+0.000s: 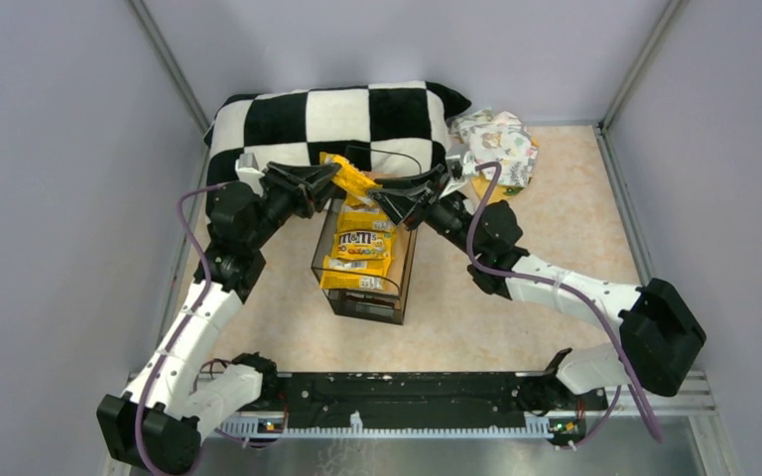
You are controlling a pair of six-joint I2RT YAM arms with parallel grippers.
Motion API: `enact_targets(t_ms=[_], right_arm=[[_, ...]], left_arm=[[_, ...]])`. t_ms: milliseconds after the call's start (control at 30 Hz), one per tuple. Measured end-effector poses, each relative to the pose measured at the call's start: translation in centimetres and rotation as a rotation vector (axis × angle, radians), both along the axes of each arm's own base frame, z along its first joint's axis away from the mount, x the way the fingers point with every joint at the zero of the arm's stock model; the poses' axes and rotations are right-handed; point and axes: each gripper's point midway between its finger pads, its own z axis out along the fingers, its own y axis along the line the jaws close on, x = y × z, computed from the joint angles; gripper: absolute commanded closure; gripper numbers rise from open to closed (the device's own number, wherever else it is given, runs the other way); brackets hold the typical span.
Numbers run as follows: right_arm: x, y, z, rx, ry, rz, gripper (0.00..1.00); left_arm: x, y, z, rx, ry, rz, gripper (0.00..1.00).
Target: Place and organize the candy bags onto the shelf
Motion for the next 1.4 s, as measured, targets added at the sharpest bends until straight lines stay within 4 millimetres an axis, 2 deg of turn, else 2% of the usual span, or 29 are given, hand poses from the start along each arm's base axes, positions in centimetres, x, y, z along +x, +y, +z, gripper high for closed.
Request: enact_targets(t_ms=[200, 433, 567, 700, 833, 967, 1067, 1133, 1267, 1400], right_arm=[[0.4, 0.6, -0.9, -0.003, 0.023, 0.005, 0.68], [0.6, 0.7, -1.1, 0.006, 0.041, 0.006, 0.83], [0.6, 0.6, -1.1, 0.013, 0.054, 0.006, 0.95], [0.7, 0.2, -1.3, 0.019, 0.095, 0.012, 0.99], [1.6, -1.7, -1.1, 0.037, 0.152, 0.038, 1.0], [4.0, -4.5, -1.3, 0.039, 0.222, 0.045, 1.0], [5.5, -5.7, -1.2, 0.018, 0.28, 0.087, 1.0], [6.0, -5.7, -1.2, 0.01, 0.307, 0.134, 1.0], [6.0, -4.9, -3.4, -0.031, 0.385, 0.24, 1.0], [6.5, -4.1, -6.0, -0.1, 0.464, 0.29, 1.0]], left_arm=[[0.2, -0.2, -0.2, -0.002, 0.005, -0.005, 0.65], [0.1, -0.3, -0.2, -0.002, 0.005, -0.006, 0.63], [0.2, -0.2, -0.3, 0.009, -0.001, -0.003, 0.43], [0.5, 0.5, -1.1, 0.086, -0.021, 0.044, 0.18], [0.8, 2.4, -1.5, 0.264, -0.059, 0.144, 0.05], [0.5, 5.5, 0.6, 0.494, -0.17, 0.278, 0.02], [-0.5, 7.6, 2.3, 0.653, -0.273, 0.362, 0.02], [-1.1, 8.9, 2.8, 0.758, -0.327, 0.408, 0.02], [-1.3, 10.7, 2.8, 0.924, -0.387, 0.467, 0.02], [0.1, 11.5, 1.1, 1.066, -0.38, 0.48, 0.02]])
